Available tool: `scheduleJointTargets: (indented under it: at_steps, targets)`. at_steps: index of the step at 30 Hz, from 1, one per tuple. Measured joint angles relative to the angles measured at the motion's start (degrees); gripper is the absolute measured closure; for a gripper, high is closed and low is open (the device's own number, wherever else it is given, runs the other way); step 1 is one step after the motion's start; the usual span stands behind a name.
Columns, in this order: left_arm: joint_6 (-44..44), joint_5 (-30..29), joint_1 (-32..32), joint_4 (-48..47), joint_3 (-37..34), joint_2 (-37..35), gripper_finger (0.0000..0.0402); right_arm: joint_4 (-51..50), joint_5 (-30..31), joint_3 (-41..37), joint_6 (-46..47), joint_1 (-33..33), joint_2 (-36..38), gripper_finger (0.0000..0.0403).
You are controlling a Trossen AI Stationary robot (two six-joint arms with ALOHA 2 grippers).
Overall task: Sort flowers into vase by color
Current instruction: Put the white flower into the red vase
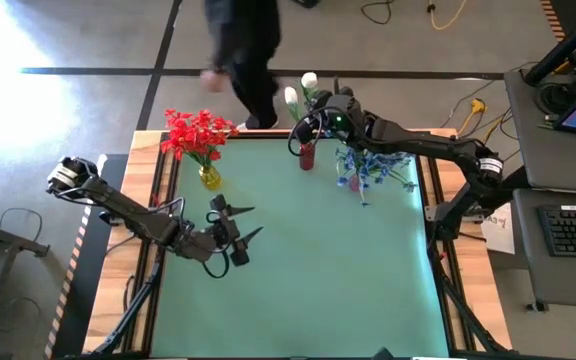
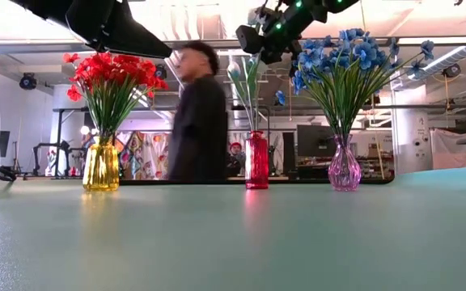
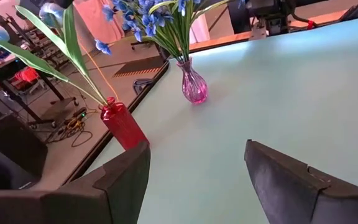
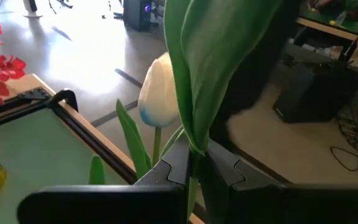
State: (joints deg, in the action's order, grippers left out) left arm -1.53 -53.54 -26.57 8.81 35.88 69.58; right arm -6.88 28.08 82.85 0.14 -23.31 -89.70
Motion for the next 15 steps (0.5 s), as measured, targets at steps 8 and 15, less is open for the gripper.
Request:
scheduleJointTargets:
  at_steps: [8,15]
  targets:
    - [0.73,-0.09,0.71,0.08,0.00,-0.11,0.0153,-1.87,-1.53,1.51,1.22,0.04,1.22,0.0385]
    - [0.76,-0.09,1.20,0.15,0.00,-0.13,0.0153,-2.87,-1.94,1.31,0.23,0.02,0.22,0.0385]
